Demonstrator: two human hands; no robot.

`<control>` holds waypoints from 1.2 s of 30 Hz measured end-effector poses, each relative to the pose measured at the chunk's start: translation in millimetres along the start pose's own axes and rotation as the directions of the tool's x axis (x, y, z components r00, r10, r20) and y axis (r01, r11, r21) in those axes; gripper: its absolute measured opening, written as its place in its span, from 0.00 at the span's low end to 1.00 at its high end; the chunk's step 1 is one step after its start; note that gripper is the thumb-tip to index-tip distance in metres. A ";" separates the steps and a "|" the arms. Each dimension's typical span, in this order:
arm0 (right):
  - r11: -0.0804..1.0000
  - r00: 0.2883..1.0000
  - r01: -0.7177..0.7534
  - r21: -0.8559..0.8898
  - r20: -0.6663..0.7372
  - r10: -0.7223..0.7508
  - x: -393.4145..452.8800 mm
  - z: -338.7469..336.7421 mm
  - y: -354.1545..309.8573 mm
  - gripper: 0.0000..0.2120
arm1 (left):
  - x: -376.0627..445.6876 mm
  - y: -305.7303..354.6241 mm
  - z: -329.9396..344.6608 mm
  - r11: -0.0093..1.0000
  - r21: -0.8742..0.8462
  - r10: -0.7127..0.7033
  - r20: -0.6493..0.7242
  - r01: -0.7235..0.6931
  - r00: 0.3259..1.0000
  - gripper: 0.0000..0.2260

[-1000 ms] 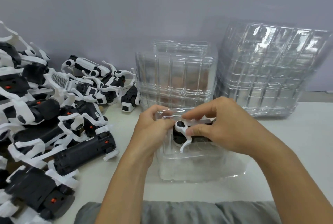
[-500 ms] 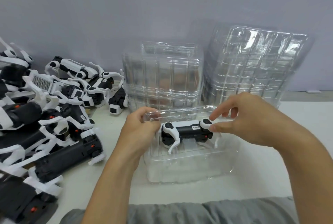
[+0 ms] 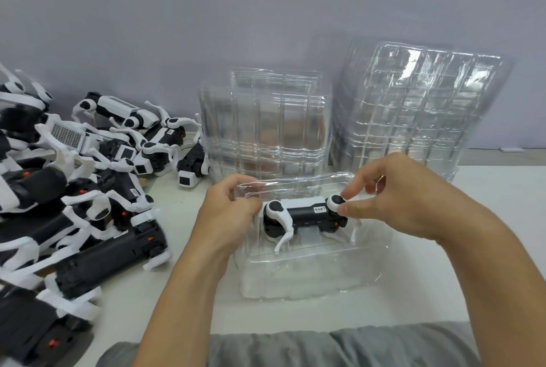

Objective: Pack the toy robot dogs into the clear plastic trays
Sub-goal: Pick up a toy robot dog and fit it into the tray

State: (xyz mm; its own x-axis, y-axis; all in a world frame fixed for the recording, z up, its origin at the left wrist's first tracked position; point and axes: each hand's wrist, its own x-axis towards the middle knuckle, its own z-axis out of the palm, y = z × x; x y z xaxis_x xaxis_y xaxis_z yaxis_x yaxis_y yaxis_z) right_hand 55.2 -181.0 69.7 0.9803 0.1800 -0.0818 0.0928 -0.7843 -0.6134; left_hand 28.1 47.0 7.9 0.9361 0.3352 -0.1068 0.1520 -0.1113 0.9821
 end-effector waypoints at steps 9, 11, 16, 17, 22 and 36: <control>0.959 0.959 0.282 -0.008 0.008 -0.282 -3.2 14.6 -28.1 0.13 | -2.2 8.8 4.0 0.994 -0.110 0.006 0.013 -0.005 1.000 0.10; 0.934 0.934 0.356 0.025 0.029 -0.357 -3.4 31.8 -39.3 0.12 | -4.0 11.8 4.6 0.991 -0.136 0.024 0.038 -0.018 0.999 0.10; 0.922 0.920 0.386 -0.015 0.078 -0.384 0.0 57.9 -47.2 0.12 | -4.2 12.3 5.3 0.974 -0.225 0.027 0.077 -0.009 0.997 0.10; 0.925 0.924 0.379 -0.018 0.070 -0.376 0.5 59.6 -46.7 0.12 | -4.3 12.3 5.3 0.972 -0.235 0.024 0.084 -0.004 0.996 0.10; 0.931 0.931 0.364 -0.017 0.000 -0.365 1.4 65.9 -46.6 0.10 | -3.6 10.2 6.3 0.973 -0.232 0.033 0.079 -0.013 0.996 0.11; 0.960 0.958 0.280 0.011 -0.059 -0.279 5.5 25.7 -22.2 0.09 | 1.4 4.3 6.8 0.975 -0.223 0.022 0.034 -0.014 0.999 0.09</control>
State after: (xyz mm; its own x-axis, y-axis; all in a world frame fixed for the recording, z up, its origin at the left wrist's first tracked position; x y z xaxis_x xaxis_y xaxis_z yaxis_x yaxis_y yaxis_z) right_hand 54.0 -147.4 62.6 0.9238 0.3567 0.1389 0.3619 -0.6960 -0.6201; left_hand 32.2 40.6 11.0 0.9494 0.3009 -0.0901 0.0642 0.0949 0.9934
